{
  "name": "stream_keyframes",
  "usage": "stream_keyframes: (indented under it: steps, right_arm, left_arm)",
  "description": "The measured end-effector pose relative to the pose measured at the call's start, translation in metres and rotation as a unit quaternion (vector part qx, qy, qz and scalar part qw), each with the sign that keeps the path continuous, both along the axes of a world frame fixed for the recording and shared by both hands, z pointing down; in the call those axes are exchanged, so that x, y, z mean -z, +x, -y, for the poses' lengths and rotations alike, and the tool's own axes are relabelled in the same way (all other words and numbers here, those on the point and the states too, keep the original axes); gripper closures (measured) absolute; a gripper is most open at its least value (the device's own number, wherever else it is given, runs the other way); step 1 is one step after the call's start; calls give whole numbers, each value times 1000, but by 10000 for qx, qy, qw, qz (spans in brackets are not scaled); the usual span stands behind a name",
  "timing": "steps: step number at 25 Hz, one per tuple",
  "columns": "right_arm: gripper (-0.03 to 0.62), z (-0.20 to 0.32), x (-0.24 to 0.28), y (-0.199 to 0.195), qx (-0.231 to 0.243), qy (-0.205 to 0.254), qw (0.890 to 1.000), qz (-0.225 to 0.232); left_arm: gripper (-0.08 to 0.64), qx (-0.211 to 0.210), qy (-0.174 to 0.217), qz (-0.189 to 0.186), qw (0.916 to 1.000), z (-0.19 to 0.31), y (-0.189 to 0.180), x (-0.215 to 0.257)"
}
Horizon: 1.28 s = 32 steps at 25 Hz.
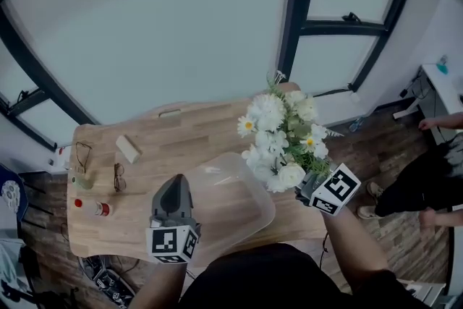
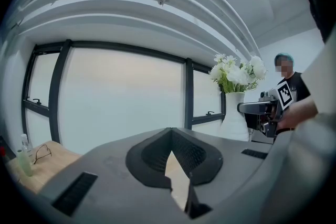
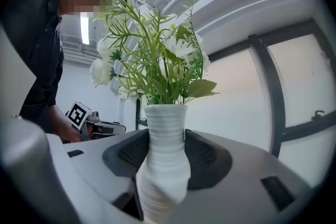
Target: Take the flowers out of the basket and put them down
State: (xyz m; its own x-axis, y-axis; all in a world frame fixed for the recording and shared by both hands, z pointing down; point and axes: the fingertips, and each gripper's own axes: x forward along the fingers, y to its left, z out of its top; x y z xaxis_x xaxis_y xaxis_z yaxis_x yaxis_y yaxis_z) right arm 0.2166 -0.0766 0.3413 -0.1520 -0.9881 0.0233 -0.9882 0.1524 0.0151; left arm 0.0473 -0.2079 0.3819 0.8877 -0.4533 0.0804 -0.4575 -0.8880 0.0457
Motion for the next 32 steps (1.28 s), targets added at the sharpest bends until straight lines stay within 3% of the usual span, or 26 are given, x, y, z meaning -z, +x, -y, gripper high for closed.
stream_keyframes:
  steps: [10,32]
  right_arm:
    - [360,-51,-18,42,-465,-124,9987,153]
    - [360,-84,-87,73,-813,-379,9949,457]
  left_arm:
    - [556,-383,-22,155,9991,-35,53,1]
    - [556,-303,-35,463,9985,-53,72,-23]
